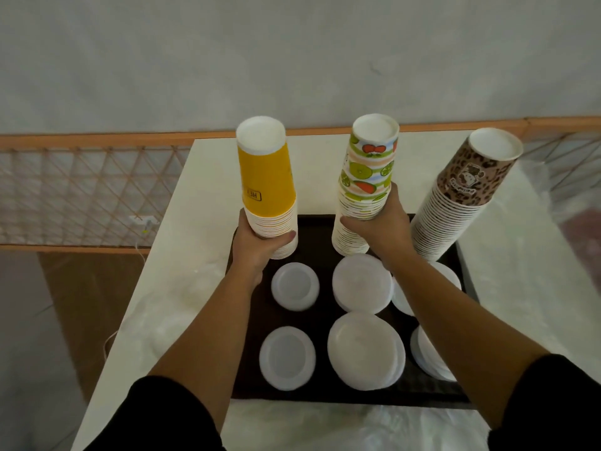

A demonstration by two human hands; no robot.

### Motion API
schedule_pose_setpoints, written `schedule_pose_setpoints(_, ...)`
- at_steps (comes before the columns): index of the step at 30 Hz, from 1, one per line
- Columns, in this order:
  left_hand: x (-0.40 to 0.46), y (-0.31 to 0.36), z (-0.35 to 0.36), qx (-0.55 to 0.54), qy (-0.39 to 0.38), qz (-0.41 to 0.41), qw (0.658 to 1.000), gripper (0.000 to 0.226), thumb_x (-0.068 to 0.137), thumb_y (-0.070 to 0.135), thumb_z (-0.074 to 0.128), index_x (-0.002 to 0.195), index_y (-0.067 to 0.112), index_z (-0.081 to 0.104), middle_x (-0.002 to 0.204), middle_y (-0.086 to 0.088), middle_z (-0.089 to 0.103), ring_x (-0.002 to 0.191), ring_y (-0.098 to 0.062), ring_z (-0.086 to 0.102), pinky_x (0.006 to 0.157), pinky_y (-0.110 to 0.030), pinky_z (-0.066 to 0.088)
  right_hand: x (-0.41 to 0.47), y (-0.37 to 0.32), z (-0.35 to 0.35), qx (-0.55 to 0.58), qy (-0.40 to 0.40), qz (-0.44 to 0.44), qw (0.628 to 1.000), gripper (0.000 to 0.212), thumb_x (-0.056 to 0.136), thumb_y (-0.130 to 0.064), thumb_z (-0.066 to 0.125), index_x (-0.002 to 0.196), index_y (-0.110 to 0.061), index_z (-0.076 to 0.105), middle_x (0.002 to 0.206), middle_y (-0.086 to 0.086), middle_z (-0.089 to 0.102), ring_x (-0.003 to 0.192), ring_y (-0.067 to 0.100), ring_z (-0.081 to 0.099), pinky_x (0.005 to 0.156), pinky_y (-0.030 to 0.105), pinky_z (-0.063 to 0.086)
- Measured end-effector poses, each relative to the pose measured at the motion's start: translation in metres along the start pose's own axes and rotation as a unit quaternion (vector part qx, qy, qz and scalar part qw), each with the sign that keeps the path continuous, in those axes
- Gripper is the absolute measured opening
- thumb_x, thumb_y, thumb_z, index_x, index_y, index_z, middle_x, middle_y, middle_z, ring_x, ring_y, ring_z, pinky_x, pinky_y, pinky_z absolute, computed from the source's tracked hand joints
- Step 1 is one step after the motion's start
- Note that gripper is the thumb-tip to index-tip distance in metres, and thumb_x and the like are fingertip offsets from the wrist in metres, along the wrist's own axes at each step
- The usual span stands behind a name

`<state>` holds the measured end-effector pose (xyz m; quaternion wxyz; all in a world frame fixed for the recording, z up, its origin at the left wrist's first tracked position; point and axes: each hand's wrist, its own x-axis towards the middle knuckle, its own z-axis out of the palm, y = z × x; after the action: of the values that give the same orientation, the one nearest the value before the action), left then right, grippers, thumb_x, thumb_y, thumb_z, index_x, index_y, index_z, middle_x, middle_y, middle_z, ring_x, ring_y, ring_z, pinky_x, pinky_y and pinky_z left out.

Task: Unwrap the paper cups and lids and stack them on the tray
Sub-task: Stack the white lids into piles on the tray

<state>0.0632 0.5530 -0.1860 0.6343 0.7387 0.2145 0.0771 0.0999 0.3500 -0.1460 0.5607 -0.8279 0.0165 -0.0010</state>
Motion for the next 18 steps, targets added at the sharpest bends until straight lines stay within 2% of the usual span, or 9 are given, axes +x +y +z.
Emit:
schedule_pose_setpoints(7,0.0020,-0.0044,0.0020,0.003,0.021,-0.012,1.000,0.092,0.062,0.011,0.086,0.138,0.023,0.035,0.133,0.002,0.051,0.118,-0.015,0.047,0.092,-0.033,0.043,-0.0016,-0.0005,0.0033,0.005,-0.006,-0.003,1.000,0.078,0.068,-0.014,0.082,0.132,-0.020,0.038,0.126,0.000,0.056,0.116,0.018,0.054,0.096,0.036,0.047)
schedule_pose_setpoints(11,0.0017,-0.0054,0.0021,0.019,0.023,-0.012,0.999,0.092,0.063,0.016,0.086,0.138,0.023,0.035,0.135,0.000,0.050,0.124,-0.021,0.047,0.098,-0.040,0.044,-0.0033,-0.0017,0.0036,0.004,-0.007,0.001,1.000,0.079,0.069,-0.014,0.082,0.134,-0.019,0.037,0.128,0.001,0.055,0.117,0.019,0.053,0.097,0.038,0.047)
schedule_pose_setpoints(18,-0.0044,-0.0021,0.0012,0.052,0.016,-0.030,0.998,0.097,0.062,0.019,0.087,0.140,0.020,0.029,0.139,-0.002,0.046,0.129,-0.024,0.043,0.100,-0.042,0.043,-0.0100,-0.0035,0.0009,-0.026,-0.012,0.004,1.000,0.090,0.068,-0.018,0.083,0.140,-0.018,0.029,0.137,0.003,0.044,0.127,0.021,0.043,0.102,0.040,0.043)
